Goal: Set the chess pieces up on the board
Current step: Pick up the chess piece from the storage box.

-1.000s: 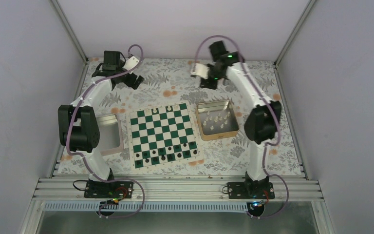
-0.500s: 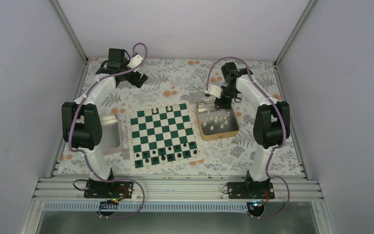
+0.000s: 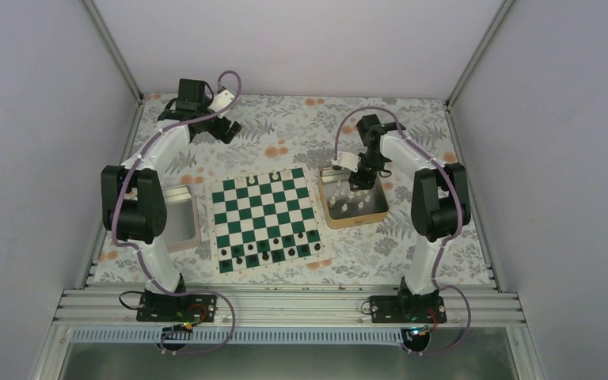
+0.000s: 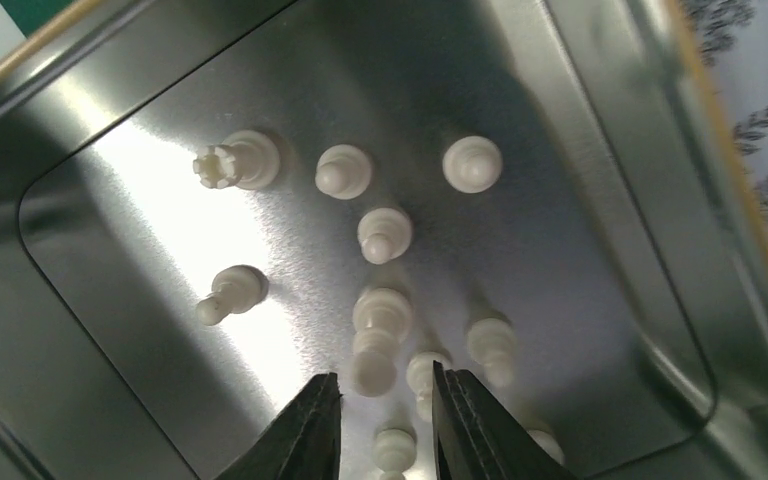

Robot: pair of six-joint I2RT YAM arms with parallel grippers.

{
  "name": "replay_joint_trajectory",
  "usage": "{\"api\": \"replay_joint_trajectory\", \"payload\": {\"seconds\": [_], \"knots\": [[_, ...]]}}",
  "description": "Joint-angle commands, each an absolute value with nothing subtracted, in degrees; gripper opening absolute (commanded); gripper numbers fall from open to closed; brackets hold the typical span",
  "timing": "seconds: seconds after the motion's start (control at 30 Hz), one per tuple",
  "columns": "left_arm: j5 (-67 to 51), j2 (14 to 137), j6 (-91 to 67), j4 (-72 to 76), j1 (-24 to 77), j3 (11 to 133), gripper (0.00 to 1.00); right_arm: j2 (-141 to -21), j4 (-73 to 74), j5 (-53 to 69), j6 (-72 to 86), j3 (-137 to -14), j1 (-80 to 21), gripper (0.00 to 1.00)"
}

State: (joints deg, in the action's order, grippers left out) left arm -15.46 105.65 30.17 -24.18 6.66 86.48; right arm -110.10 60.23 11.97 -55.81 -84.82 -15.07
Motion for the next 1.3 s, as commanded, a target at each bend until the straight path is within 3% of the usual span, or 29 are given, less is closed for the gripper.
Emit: {"api": "replay_joint_trajectory", "payload": {"seconds": [0.0,0.67,1.07,1.27], "knots": [[-15.55,105.74,29.42,-24.31,6.99,86.87,1.0,-108.3,58.48,10.87,-54.33,-82.21,-16.24,0.26],[-15.6,105.26,29.39,-23.33,7.12,85.24,1.0,-108.93,54.89,9.22,-53.4,-80.15,-16.82,0.26],[-15.86,105.15,29.6,-23.16,7.09,84.81,1.0,-109.37,53.62,8.83,-52.08,-79.8,-17.49,0.09],[-15.77,104.67,29.86,-23.12,7.14,84.8,1.0,-107.06,57.29,9.13,-52.08,-83.21,-17.59,0.06]]}}
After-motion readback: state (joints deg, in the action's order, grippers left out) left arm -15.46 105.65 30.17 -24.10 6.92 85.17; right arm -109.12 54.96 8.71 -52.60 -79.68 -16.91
